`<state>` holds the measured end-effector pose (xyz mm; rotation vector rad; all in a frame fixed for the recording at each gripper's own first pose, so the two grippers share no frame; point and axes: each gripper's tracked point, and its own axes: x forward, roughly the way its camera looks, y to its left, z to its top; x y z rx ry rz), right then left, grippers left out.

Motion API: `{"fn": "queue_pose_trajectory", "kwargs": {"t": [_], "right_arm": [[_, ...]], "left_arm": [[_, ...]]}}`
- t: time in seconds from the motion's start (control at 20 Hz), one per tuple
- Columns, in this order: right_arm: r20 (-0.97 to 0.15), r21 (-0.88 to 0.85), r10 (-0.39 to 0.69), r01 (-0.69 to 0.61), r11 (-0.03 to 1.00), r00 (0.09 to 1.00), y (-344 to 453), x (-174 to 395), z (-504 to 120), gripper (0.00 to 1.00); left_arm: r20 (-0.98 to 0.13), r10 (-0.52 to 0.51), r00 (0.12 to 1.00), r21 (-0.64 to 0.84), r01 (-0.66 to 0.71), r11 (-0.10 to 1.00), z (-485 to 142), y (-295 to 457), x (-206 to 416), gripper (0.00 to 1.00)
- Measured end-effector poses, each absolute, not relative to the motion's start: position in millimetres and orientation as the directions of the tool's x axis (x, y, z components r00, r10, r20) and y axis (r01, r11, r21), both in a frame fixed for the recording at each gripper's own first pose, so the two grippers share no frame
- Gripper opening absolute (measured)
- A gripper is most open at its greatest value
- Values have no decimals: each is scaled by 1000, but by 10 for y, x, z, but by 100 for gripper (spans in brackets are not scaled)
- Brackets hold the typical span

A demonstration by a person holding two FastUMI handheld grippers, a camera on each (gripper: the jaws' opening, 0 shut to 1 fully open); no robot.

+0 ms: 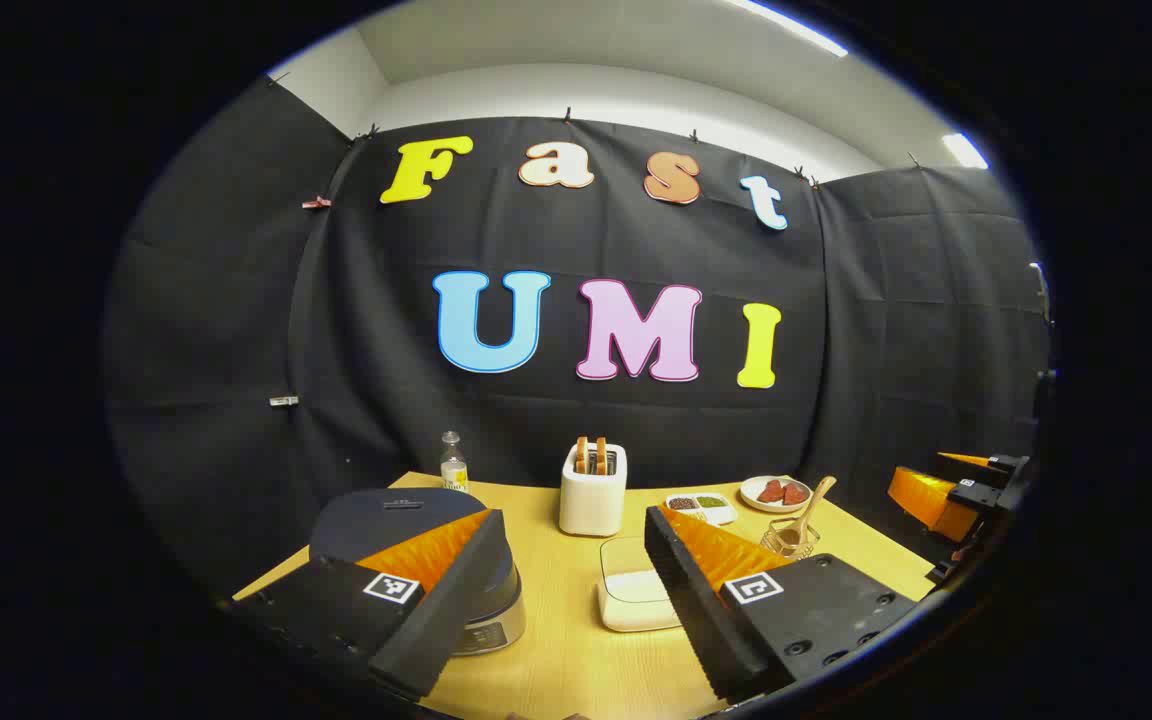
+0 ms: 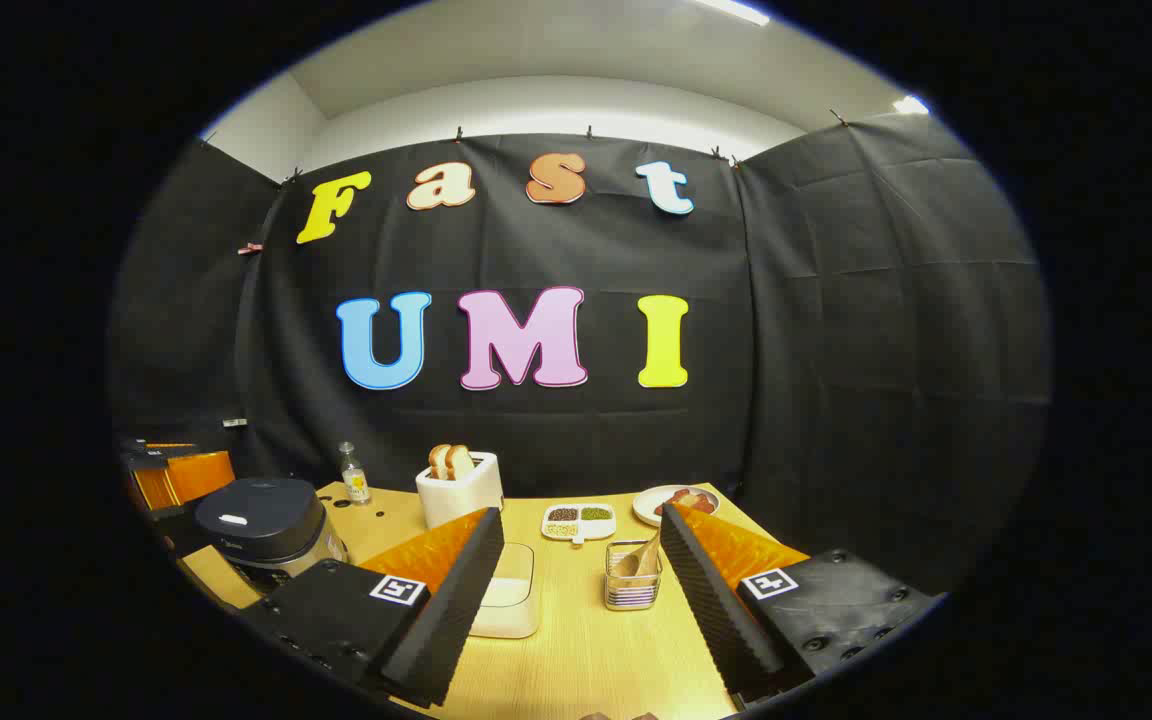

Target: Close the left gripper, press the button to open the rice cooker; take a wooden spoon from the chopstick holder with the right hand, scoop a spoonful of rice and pour it into the rice cooker, then put the wooden spoon back into the chopstick holder.

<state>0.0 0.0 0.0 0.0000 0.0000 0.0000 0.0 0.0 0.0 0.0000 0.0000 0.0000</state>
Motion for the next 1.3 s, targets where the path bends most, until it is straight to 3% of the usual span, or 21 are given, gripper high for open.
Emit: {"fn": "queue_pose_trajectory", "kwargs": {"t": [0.65,1.3], "right_arm": [[10,2,-3,3,1000,1000,-10,-146,2,99],[-34,-3,39,-39,999,999,8,79,47,99]], "left_arm": [[-15,6,1000,-3,-6,1000,-89,51,-88,95],[-27,105,994,15,-105,994,170,366,40,92]]}}
